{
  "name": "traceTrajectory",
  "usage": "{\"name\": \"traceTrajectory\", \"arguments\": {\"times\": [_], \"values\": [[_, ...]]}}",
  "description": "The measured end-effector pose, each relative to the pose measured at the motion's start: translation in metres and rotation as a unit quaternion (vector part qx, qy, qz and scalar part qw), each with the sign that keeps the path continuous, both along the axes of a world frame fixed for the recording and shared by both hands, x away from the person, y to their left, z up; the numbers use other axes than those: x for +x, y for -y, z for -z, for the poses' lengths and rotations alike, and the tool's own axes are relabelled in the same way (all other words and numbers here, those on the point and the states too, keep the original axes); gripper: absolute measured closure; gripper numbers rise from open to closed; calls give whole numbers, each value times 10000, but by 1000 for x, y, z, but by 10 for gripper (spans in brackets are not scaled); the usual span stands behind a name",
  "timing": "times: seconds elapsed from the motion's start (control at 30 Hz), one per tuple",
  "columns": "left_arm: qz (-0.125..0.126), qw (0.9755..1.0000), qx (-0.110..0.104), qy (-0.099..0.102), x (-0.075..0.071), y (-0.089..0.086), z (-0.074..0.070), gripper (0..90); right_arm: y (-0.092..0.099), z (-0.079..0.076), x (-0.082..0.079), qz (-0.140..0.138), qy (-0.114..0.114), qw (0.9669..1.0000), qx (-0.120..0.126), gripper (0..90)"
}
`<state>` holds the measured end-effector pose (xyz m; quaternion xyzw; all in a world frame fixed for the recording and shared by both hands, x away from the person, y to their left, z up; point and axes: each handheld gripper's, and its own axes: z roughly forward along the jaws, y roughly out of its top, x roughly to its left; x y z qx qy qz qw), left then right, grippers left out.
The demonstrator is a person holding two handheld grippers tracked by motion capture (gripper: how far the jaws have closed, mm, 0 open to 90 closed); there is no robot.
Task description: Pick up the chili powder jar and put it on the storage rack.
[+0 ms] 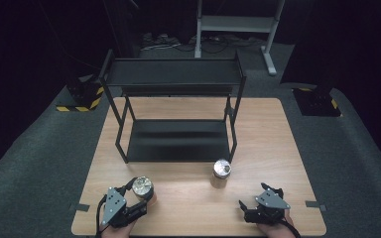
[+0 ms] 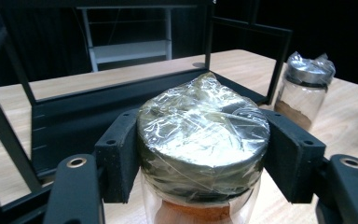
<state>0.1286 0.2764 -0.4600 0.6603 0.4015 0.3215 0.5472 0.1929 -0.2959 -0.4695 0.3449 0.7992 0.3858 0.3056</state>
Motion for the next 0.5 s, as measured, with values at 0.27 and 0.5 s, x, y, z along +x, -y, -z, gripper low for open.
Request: {"name": "traceTrajectory", "arguments": {"times": [0.27, 0.5], "values": [[-139, 9999, -16, 87, 2, -3, -11, 345, 0, -1, 1, -21, -18, 10000, -26, 4], [-171, 9997, -50, 151, 5, -5, -20, 346, 0, -1, 1, -22, -28, 10000, -15, 4]]}}
